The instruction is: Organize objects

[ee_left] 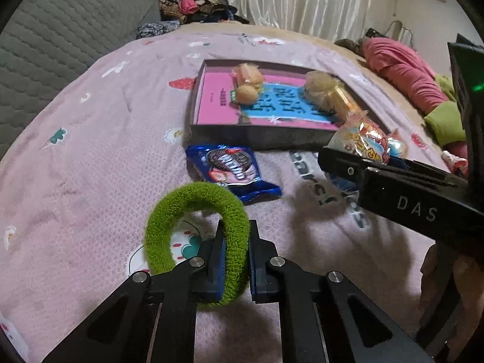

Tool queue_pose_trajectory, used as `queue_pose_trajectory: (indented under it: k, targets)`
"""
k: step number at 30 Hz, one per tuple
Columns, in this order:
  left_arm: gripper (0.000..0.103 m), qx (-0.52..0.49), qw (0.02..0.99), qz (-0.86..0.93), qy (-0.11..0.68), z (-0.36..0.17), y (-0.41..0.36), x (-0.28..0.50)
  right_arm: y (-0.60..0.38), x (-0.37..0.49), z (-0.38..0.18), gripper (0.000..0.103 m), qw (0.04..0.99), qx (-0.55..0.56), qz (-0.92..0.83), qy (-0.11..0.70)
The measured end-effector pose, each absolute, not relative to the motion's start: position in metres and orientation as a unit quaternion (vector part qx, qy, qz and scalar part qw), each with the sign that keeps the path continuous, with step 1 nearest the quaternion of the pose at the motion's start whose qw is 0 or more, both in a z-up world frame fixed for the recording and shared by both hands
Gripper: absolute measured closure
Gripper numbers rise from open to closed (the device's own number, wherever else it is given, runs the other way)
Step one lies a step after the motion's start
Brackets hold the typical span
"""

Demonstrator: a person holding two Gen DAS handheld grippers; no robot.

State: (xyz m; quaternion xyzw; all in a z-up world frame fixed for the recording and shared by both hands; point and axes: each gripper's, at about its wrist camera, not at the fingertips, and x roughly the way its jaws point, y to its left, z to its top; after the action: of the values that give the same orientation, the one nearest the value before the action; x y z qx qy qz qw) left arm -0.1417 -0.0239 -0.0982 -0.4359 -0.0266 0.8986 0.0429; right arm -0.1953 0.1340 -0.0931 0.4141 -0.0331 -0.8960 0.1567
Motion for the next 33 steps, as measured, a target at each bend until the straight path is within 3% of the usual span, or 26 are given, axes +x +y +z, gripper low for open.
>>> queue_pose_trajectory:
  k: [33]
  targets:
    - [0.092,-0.324,0.029,0.946,-0.010,0.060,0.000,-0.082,0.185,-0.089,0.062,0.043,0.161,0.285,-0.944,-0.023]
